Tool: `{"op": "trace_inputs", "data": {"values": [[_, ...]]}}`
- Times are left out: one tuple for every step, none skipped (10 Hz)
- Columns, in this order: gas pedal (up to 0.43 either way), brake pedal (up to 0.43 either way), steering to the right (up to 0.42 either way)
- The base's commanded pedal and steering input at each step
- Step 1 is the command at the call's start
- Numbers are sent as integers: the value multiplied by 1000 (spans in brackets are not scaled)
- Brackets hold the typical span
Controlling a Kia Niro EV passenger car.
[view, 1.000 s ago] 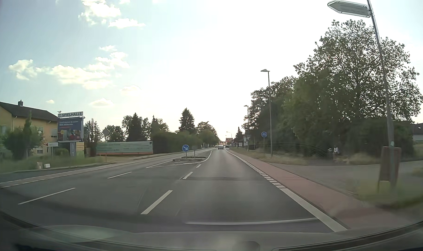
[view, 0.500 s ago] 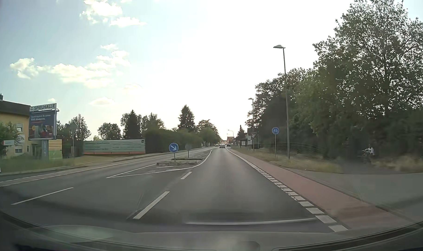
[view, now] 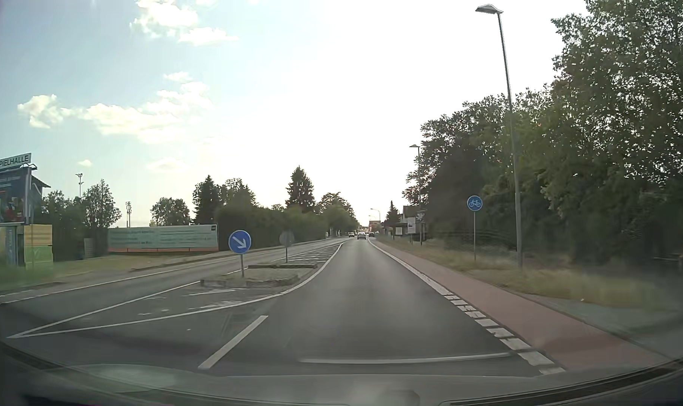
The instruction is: Follow the waypoints while adhering to traffic rules and regulations
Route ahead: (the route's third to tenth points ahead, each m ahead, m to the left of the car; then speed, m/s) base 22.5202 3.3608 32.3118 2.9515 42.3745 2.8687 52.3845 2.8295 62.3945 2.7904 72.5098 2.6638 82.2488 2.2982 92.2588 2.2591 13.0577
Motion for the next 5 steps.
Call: {"op": "trace_inputs", "data": {"values": [[0,30,-3],[0,30,-3],[0,30,-3],[0,30,-4],[0,30,-3]]}}
